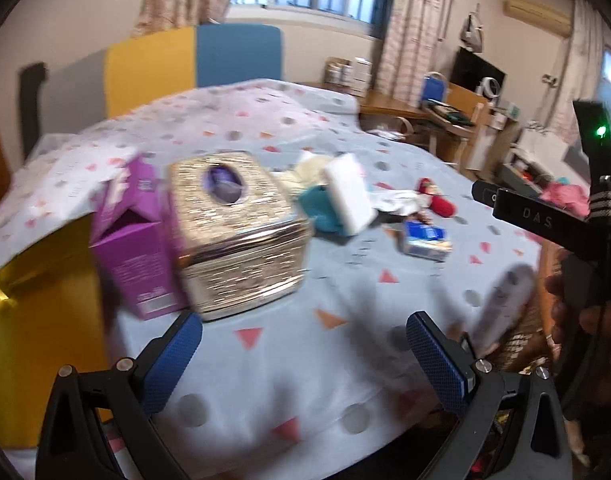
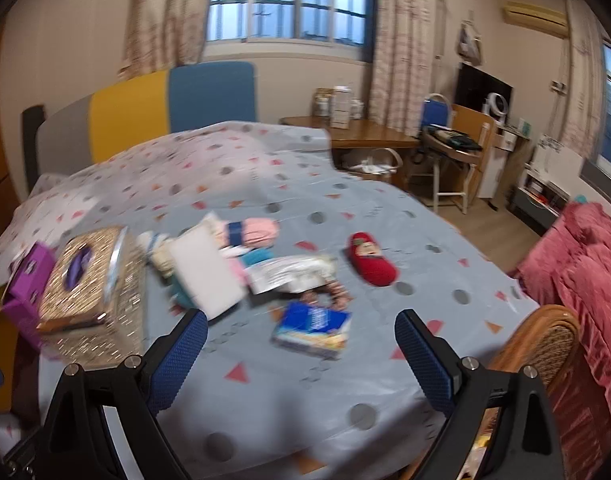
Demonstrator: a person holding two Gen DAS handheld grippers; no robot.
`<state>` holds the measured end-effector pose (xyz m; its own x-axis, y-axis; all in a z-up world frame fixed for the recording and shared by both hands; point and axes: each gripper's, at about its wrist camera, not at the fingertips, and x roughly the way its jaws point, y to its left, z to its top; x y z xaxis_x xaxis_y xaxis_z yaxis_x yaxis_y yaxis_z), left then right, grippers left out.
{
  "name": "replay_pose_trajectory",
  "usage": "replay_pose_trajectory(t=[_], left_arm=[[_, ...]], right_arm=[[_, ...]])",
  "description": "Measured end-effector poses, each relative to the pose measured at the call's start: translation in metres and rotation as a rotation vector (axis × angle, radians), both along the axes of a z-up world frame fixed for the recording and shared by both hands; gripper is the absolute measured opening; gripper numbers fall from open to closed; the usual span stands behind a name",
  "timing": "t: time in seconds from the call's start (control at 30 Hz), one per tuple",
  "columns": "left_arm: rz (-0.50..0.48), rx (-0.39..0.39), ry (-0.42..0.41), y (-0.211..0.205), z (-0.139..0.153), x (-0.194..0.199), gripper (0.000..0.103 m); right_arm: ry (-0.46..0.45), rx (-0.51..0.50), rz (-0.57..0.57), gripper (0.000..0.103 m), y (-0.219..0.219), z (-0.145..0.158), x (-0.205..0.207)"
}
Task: Organize soft objects
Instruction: 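Reach the left tool to the white sponge and grasp it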
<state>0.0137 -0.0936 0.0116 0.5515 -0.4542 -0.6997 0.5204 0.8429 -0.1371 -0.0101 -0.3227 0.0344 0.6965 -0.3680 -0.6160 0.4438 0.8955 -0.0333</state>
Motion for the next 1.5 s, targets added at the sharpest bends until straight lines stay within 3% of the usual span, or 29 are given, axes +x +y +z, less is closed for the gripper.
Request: replay_pose_trajectory(t=[0.13,0.23,0.33,0.43,0.63,1.0,1.17,1.27,1.33,1.5], left_arm=[[-0.056,-0.038,0.014,-0.024,0.009,0.013,0.103],[-0.094,-0.059,-0.025,-0.043,0.019,0.018,0.103],[-0.119,-0.05,-0.041,-0.059,0.024,0.028,0.103],[-0.15,-0.02,0.012,-0.083,0.025,0.048,0.103],[-0.104,0.019,0.033,-0.13,0.026,0.089,0.103],[0.046,0.177,0.079,-0.178,-0.027,0.149,0.099],[0.072,0.198,0.104,-0.193,-0.045,0.165,0.098],[0.076,0.213,0.108,-0.201,-0.054,0.171,0.08],[0.068,0.215,0.121,-0.203,-0.061,0.173,0.062],[0.037,0.171,0.083,-0.193,-0.059,0.167,0.054]], right_arm=[[-0.015,0.024,-0.061,0.097,-0.03,0.005,-0.006],[-0.022,0.026,-0.092,0.097,-0.044,0.008,-0.011],[-0.022,0.031,-0.104,0.097,-0.055,0.008,-0.016],[-0.033,0.038,-0.108,0.097,-0.065,0.009,-0.022],[-0.069,0.036,-0.127,0.097,-0.082,0.014,-0.036],[-0.053,0.082,-0.066,0.097,-0.09,0.002,-0.034],[-0.045,0.094,-0.029,0.097,-0.089,-0.002,-0.026],[-0.039,0.1,-0.019,0.097,-0.089,-0.003,-0.023],[-0.033,0.099,-0.011,0.097,-0.089,-0.004,-0.021],[-0.015,0.096,-0.004,0.097,-0.09,-0.007,-0.018]])
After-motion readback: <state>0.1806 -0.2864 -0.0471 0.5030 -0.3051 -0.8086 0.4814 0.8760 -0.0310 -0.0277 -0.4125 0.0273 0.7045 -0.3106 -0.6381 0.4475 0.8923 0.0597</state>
